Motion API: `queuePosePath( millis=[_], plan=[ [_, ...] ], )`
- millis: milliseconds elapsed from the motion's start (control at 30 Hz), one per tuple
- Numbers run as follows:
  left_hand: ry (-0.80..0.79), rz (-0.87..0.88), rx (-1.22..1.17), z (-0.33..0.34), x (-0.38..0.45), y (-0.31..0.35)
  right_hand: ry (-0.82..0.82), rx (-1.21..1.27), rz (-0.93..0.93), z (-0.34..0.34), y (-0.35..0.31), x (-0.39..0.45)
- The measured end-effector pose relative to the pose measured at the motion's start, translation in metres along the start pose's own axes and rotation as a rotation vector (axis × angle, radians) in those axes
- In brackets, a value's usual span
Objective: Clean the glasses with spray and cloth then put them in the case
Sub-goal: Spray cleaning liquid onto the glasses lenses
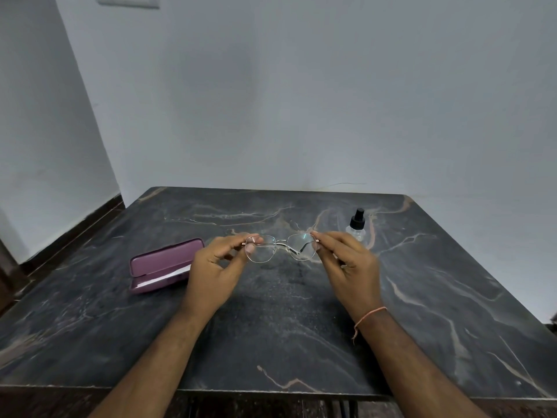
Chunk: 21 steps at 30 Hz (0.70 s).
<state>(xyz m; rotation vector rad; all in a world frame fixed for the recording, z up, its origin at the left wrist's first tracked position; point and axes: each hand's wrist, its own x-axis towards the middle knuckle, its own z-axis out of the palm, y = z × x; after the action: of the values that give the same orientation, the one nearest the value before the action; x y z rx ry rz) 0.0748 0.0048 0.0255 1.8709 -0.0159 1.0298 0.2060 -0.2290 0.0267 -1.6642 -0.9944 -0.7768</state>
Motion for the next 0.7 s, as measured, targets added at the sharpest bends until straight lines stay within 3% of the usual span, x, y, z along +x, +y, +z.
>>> queuePosePath(
  millis=[133, 700],
  plan=[
    [0.046, 0.215, 0.209, -0.002, -0.001, -0.001, 0.007, 0.007, -0.015, 0.0, 0.0, 0.0],
    [-0.059, 0.205, 0.306, 0.0, -0.003, 0.012, 0.051, -0.028, -0.034, 0.0, 0.0, 0.001]
  ],
)
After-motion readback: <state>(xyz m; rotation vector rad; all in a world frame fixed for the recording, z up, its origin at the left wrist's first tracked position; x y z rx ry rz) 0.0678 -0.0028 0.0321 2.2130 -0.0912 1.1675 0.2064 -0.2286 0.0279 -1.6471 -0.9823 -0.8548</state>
